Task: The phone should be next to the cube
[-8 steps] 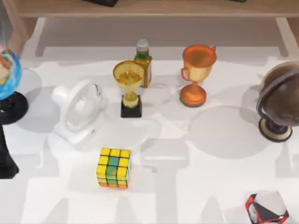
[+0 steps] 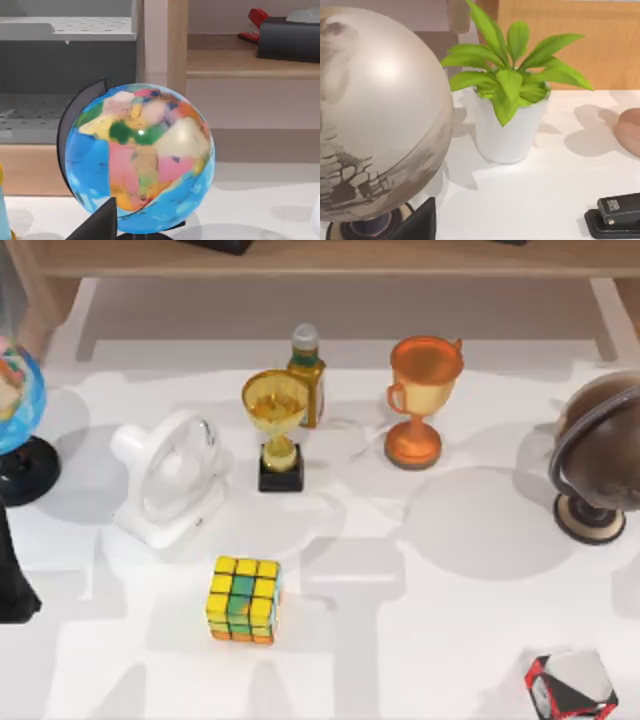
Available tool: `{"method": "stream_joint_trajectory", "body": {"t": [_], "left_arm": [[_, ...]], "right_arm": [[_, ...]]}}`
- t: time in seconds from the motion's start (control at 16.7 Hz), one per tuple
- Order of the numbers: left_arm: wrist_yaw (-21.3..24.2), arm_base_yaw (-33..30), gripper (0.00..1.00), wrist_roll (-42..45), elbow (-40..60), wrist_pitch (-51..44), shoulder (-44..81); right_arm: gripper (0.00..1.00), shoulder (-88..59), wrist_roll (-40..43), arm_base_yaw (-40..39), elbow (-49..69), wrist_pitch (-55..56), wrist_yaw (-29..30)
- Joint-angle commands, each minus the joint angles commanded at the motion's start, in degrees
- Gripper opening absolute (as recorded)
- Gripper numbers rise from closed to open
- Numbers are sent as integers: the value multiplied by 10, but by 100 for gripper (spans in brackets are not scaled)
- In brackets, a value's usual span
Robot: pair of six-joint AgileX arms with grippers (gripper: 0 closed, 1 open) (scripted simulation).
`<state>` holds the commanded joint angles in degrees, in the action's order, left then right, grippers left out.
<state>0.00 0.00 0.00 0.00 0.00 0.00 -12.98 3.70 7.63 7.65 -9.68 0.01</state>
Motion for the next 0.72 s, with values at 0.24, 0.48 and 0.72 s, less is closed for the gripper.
{"method": "stream_joint_trajectory", "body": {"t": [0.24, 0.48, 0.72], "left_arm": [[0, 0, 100, 0, 0, 0, 0], [0, 0, 100, 0, 0, 0, 0], [0, 0, 100, 0, 0, 0, 0]], "right_arm": [[100, -187, 41, 84, 84, -112, 0], [100, -392, 81, 169, 171, -226, 0], [100, -561, 115, 241, 245, -324, 1]]}}
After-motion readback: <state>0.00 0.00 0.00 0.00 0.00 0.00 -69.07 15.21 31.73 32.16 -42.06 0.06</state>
